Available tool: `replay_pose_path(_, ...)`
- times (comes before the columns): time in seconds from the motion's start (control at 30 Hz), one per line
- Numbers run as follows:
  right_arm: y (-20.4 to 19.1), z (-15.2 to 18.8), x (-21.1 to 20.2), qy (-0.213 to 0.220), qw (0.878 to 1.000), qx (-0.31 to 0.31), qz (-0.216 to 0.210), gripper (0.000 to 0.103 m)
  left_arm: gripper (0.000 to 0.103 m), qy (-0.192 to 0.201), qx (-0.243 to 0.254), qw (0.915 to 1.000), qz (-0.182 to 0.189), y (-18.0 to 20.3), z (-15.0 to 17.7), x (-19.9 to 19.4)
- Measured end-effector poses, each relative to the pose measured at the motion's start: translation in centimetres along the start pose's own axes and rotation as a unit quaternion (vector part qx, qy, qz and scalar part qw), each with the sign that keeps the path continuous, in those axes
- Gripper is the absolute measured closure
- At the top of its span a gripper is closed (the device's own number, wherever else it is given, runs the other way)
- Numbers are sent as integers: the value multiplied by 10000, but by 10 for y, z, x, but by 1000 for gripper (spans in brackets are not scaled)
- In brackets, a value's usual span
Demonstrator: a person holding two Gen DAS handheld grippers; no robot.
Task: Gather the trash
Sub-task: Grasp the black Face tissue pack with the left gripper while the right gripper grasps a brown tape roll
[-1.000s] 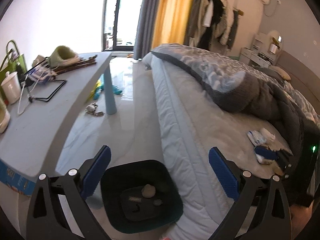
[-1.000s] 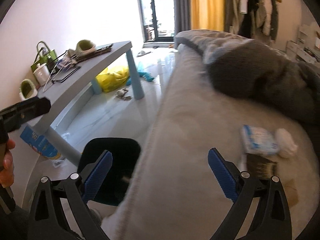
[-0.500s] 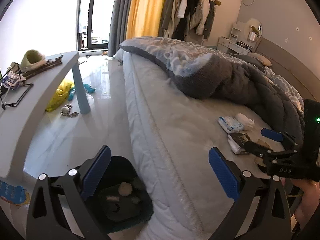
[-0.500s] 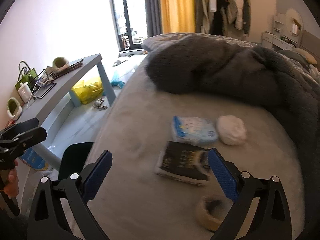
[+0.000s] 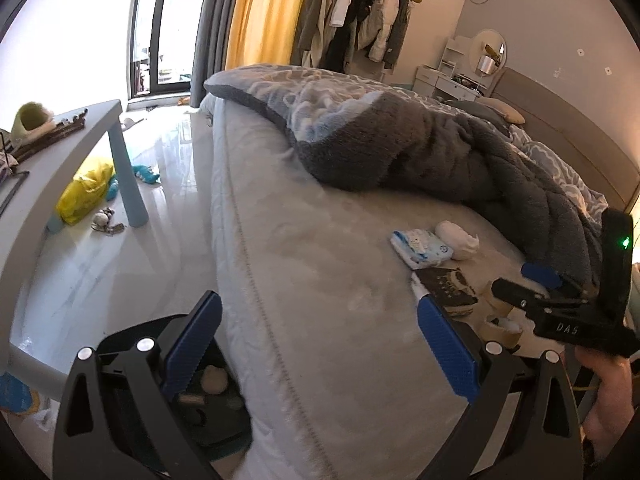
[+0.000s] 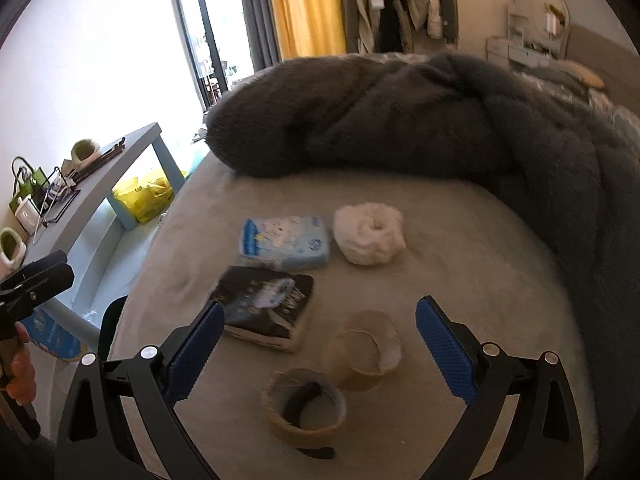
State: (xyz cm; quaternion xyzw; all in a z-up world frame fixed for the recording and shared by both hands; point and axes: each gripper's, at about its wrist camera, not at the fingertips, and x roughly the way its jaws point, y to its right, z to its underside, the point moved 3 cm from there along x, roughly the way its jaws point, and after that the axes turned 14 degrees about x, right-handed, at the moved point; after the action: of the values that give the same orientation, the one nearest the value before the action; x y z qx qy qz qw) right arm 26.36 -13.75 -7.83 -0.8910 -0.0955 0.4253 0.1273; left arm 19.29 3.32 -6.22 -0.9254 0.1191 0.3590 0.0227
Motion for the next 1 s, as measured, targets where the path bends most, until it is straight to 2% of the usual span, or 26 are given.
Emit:
replay_pose_path(0.23, 25, 5, 10, -387, 9972, 515, -370, 6, 3, -86, 31, 9998, 201, 23, -7, 19)
replay_pose_path(0.33, 36, 9, 17, -571, 9945, 735, -477, 20, 3, -147, 55, 9995, 287, 30, -7, 26)
replay_pose_path(0.37, 37, 10, 18, -622, 9937, 778, -503, 27, 3, -177, 82, 9993, 321, 34, -7, 29)
replay_pose_path(0.57, 45, 13, 19, -795, 9892, 901, -834, 42, 3, -271, 135, 9984, 480, 52, -8, 43)
replay_pose_path(0.7, 48, 12, 16, -786, 9898, 813, -866, 52, 3, -323, 213, 9977, 556, 65, -9, 51)
replay_pose_path(1.0, 55, 9, 13, -824, 9877, 786, -1074, 56, 3, -430, 276, 9961, 723, 88, -11, 69)
